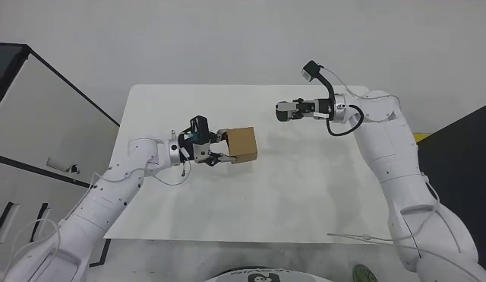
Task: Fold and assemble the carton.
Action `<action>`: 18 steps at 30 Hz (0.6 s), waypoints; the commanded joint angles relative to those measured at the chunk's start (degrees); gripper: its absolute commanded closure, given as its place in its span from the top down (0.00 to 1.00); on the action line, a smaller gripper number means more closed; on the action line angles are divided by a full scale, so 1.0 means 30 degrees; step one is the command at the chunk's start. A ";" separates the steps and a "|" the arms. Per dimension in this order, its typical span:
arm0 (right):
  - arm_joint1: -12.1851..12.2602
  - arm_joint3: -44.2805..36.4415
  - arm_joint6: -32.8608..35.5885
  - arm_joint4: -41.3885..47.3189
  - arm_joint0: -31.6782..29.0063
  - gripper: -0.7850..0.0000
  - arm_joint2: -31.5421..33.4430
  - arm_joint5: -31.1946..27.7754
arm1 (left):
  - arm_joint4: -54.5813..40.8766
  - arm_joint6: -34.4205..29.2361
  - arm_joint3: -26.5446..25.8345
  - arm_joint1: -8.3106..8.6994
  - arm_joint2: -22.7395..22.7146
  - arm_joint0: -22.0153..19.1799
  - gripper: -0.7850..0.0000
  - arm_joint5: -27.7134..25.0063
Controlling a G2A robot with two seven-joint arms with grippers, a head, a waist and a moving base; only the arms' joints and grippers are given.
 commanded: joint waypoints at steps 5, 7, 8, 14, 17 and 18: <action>0.0000 0.0000 0.0000 0.0000 0.0000 1.00 0.0000 0.0000 | 0.1376 0.1753 0.1754 -0.0469 0.1232 -0.0822 0.00 0.0003; 0.0000 0.0000 0.0000 0.0000 0.0000 1.00 0.0000 0.0000 | 0.1837 0.2484 0.2386 -0.0628 0.1631 -0.1132 0.00 -0.0075; 0.0000 0.0000 0.0000 0.0000 0.0000 1.00 0.0000 0.0000 | 0.2083 0.2905 0.2655 -0.0709 0.1820 -0.1289 0.00 -0.0026; 0.0000 0.0000 0.0000 0.0000 0.0000 1.00 0.0000 0.0000 | 0.3378 0.5504 0.4505 -0.1218 0.2952 -0.2241 0.00 0.0124; 0.0000 0.0000 0.0000 0.0000 0.0000 1.00 0.0000 0.0000 | 0.3947 0.6412 0.5479 -0.1502 0.3482 -0.2769 0.00 0.0416; 0.0000 0.0000 0.0000 0.0000 0.0000 1.00 0.0000 0.0000 | 0.4153 0.6595 0.5864 -0.1602 0.3666 -0.2960 0.00 0.0520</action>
